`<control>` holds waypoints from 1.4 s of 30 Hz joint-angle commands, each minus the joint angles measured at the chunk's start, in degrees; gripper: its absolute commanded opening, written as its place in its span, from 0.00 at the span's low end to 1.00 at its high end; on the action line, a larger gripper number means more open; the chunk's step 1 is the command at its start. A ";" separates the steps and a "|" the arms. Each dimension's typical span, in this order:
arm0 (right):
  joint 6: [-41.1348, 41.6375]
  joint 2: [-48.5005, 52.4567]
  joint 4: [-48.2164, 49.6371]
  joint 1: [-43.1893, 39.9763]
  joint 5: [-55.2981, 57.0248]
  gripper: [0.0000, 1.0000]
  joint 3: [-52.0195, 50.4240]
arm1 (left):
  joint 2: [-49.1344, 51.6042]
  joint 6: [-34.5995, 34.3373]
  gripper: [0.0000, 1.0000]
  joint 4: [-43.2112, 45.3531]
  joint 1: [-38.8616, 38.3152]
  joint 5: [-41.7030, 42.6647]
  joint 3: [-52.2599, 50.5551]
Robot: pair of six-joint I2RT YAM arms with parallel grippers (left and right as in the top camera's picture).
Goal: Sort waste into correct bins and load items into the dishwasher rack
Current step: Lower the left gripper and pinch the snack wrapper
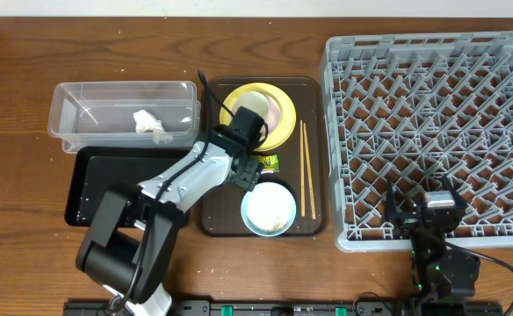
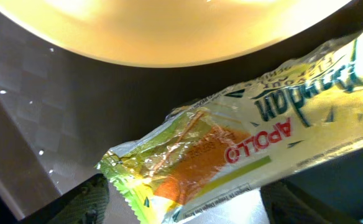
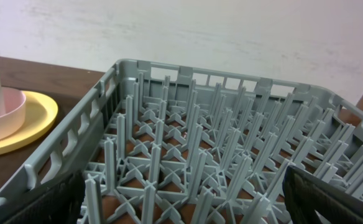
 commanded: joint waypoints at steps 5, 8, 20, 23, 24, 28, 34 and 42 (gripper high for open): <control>-0.20 -0.31 -0.22 -0.07 -0.09 0.99 -0.09 | 4.61 0.98 0.71 0.26 0.02 0.13 -0.48; -0.20 -0.31 -0.22 -0.07 -0.09 0.99 -0.09 | 4.83 0.98 0.58 0.26 0.02 0.13 -0.48; -0.20 -0.31 -0.22 -0.07 -0.09 0.99 -0.09 | 4.76 1.01 0.38 -0.35 0.02 0.09 -0.39; -0.20 -0.31 -0.22 -0.07 -0.09 0.99 -0.09 | 4.46 1.01 0.36 -1.92 0.02 -0.11 -0.09; -0.20 -0.31 -0.24 -0.07 -0.09 0.99 -0.09 | 4.31 1.01 0.36 -2.43 0.02 -0.09 0.02; -0.20 -0.31 -0.22 -0.07 -0.09 0.99 -0.09 | 3.80 0.98 0.36 -3.54 0.02 -0.09 0.04; -0.20 -0.31 -0.22 -0.07 -0.09 0.99 -0.09 | 2.95 0.98 0.44 -7.85 0.02 -0.09 1.07; -0.20 -0.31 -0.22 -0.07 -0.09 0.99 -0.09 | -4.17 0.79 0.56 -10.67 0.02 -0.07 2.14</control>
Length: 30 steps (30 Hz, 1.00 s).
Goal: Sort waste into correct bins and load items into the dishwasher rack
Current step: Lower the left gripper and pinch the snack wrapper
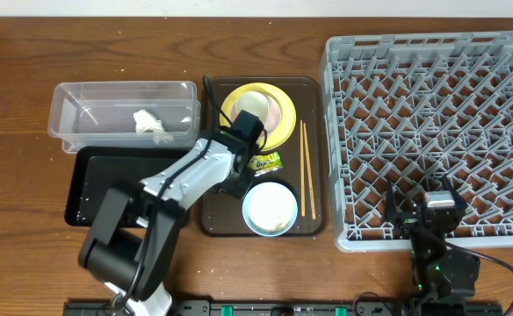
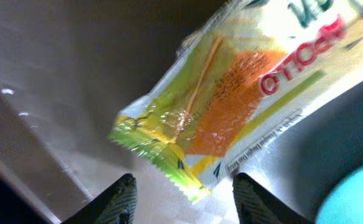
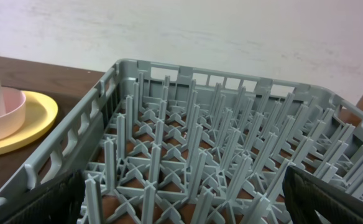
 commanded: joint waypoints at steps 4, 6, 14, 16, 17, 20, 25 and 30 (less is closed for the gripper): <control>-0.22 -0.31 -0.22 -0.07 -0.09 0.99 -0.09 | -8.90 -0.13 0.67 0.35 0.20 -0.63 0.39; -0.22 -0.31 -0.22 -0.07 -0.09 0.99 -0.09 | -10.10 -0.09 0.70 1.62 0.20 -0.63 0.39; -0.22 -0.31 -0.22 -0.07 -0.09 0.99 -0.09 | -8.33 1.62 0.65 8.83 0.20 -0.66 -0.35; -0.22 -0.31 -0.22 -0.07 -0.09 0.99 -0.09 | -7.26 2.03 0.65 9.44 0.20 -0.63 -0.42; -0.22 -0.31 -0.22 -0.07 -0.09 0.99 -0.09 | -6.69 2.05 0.65 9.57 0.20 -0.66 -0.42; -0.22 -0.31 -0.22 -0.07 -0.09 0.99 -0.09 | -4.85 2.05 0.65 9.62 0.20 -0.68 -0.42; -0.22 -0.31 -0.22 -0.07 -0.09 0.99 -0.09 | -1.42 3.74 0.66 10.29 0.20 -0.66 -0.42; -0.22 -0.31 -0.22 -0.07 -0.09 0.99 -0.09 | 0.74 4.17 0.66 11.15 0.20 -0.66 -0.42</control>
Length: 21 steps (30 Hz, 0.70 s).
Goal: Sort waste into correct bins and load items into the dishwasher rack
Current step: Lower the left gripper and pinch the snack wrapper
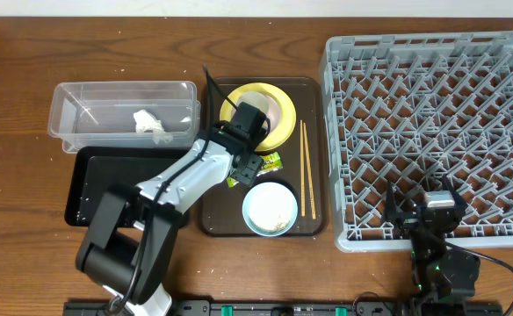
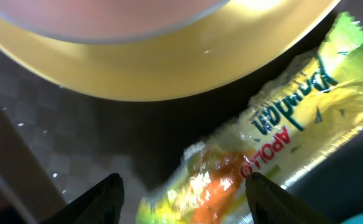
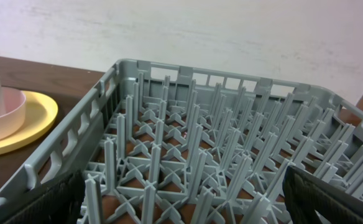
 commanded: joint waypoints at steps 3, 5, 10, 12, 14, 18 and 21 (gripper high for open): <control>-0.22 -0.31 -0.22 -0.07 -0.09 0.99 -0.09 | 1.66 1.03 0.66 0.24 0.20 -0.42 -0.39; -0.22 -0.31 -0.22 -0.07 -0.09 0.99 -0.09 | 1.75 1.01 0.66 0.24 0.20 -0.39 -0.39; -0.22 -0.31 -0.22 -0.07 -0.09 0.99 -0.09 | 2.29 0.92 0.59 0.17 0.20 -0.37 -0.39; -0.22 -0.31 -0.22 -0.07 -0.09 0.99 -0.09 | 2.45 0.76 0.56 0.20 0.20 -0.15 -0.61; -0.22 -0.31 -0.22 -0.07 -0.09 0.99 -0.09 | 2.49 0.76 0.56 0.20 0.20 -0.17 -0.92; -0.22 -0.31 -0.22 -0.07 -0.09 0.99 -0.09 | 2.49 0.76 0.41 0.15 0.20 -0.20 -1.55; -0.22 -0.31 -0.24 -0.07 -0.09 0.99 -0.09 | 2.49 0.76 0.29 0.15 0.20 -0.22 -1.64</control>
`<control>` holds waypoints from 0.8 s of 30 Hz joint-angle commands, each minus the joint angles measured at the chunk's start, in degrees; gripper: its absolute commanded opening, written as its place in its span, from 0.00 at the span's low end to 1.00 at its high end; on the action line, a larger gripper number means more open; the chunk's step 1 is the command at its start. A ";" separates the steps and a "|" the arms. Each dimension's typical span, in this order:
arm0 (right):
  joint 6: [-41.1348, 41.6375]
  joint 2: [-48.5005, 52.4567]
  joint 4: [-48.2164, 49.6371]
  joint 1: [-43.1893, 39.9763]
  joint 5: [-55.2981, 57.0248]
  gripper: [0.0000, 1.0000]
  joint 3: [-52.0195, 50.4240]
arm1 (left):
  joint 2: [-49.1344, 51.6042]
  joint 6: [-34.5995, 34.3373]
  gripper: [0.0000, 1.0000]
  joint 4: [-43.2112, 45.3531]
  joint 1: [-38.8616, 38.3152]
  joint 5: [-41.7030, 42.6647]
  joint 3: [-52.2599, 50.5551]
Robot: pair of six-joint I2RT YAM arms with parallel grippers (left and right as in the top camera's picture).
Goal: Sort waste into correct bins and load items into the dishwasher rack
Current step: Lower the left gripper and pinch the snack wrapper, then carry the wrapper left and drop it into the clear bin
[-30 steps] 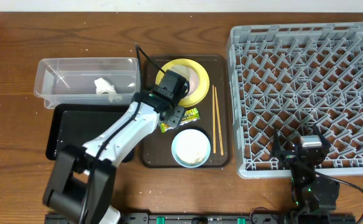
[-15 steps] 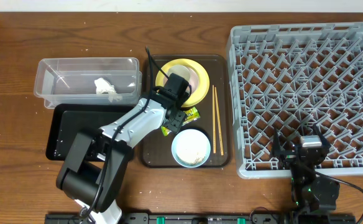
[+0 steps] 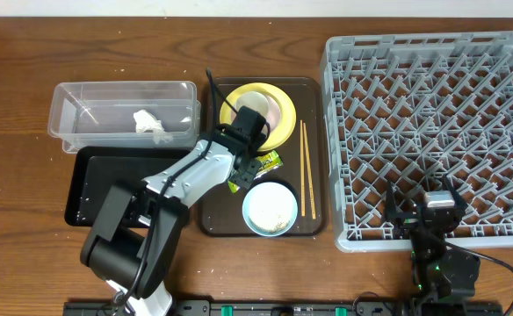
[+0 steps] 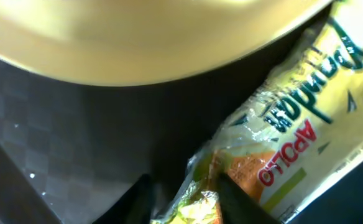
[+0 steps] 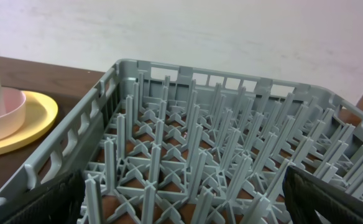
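Observation:
A yellow-green snack wrapper (image 4: 281, 143) with an orange patch lies on the brown tray (image 3: 211, 215), between the yellow plate (image 3: 285, 132) and the light-blue bowl (image 3: 269, 209). My left gripper (image 4: 184, 208) is low over the tray, its dark fingers (image 4: 138, 199) pressed in on the wrapper's crinkled near end. The wrapper (image 3: 265, 161) shows beside that gripper (image 3: 242, 175) from above. My right gripper (image 5: 181, 199) stands open over the near edge of the grey dishwasher rack (image 5: 188, 143), holding nothing.
Wooden chopsticks (image 3: 307, 167) lie along the tray's right side. A pink bowl with a white cup sits on the plate. Left of the tray are a clear bin (image 3: 120, 110) holding crumpled tissue (image 3: 149, 125) and a black bin (image 3: 125, 180). The rack (image 3: 432, 114) fills the right.
The left fingers stood wide apart over the wrapper; now they are close together on its near end, and the camera sits nearer the wrapper. The right arm has not moved.
The left gripper was open over the wrapper beside the plate. Later it sat nearer the blue bowl, fingers narrower, with the wrapper's end just ahead. Then it was wide open nearer the plate. Now it grips the wrapper's end. The right arm stayed still.

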 commanded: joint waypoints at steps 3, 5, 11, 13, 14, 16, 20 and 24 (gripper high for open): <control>-0.22 -0.31 -0.22 -0.07 -0.09 0.99 -0.09 | 0.83 0.50 0.24 0.00 0.20 -0.26 -0.61; -0.22 -0.31 -0.24 -0.07 -0.09 0.99 -0.09 | 0.83 0.48 0.14 -0.02 0.20 -0.50 -0.61; -0.22 -0.31 -0.22 -0.07 -0.09 0.99 -0.09 | 0.33 -3.28 0.06 -0.83 0.20 -6.73 -0.59; -0.22 -0.31 -0.22 -0.07 -0.09 0.99 -0.09 | -0.20 -5.46 0.06 -1.38 0.20 -10.32 -0.59; -0.22 -0.31 -0.22 -0.07 -0.09 0.99 -0.09 | -0.52 -6.71 0.06 -1.73 0.20 -11.96 -0.59; -0.22 -0.31 -0.24 -0.07 -0.07 0.99 -0.09 | -1.16 -8.59 0.06 -2.40 0.20 -13.68 -0.59; -0.22 -0.31 -0.22 -0.07 -0.09 0.99 -0.09 | -3.41 -10.16 0.06 -3.72 0.20 -14.27 -0.59; -0.22 -0.31 -0.22 -0.07 -0.09 0.99 -0.09 | -8.61 -13.07 0.06 -5.79 0.20 -14.25 -0.59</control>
